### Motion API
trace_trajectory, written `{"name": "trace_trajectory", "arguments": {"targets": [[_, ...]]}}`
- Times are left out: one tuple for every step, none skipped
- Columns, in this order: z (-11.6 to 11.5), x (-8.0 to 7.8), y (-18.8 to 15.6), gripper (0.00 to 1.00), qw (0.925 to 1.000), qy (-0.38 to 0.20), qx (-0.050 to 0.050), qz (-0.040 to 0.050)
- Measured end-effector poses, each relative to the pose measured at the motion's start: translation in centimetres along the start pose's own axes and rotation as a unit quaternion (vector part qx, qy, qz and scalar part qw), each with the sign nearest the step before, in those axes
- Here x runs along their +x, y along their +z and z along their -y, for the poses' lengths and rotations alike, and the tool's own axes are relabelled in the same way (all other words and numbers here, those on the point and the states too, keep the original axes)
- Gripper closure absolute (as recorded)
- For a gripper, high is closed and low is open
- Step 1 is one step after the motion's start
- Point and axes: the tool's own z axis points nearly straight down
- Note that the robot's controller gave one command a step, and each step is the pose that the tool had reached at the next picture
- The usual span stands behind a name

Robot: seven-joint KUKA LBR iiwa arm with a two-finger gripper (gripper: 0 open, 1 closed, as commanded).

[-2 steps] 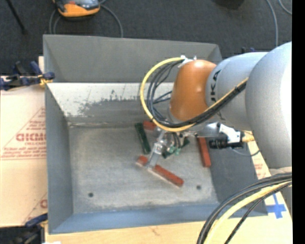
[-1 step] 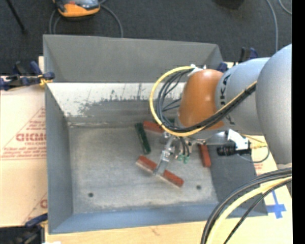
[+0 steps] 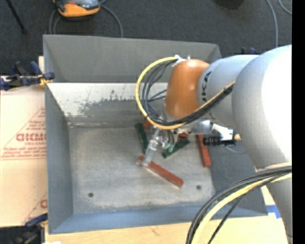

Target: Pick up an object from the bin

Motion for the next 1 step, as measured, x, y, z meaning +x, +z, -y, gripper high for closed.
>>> {"name": "trace_trajectory", "arguments": {"targets": [[8.76, 8.64, 1.27, 1.00, 0.9959, 0.091, 0.001, -0.0018]]}}
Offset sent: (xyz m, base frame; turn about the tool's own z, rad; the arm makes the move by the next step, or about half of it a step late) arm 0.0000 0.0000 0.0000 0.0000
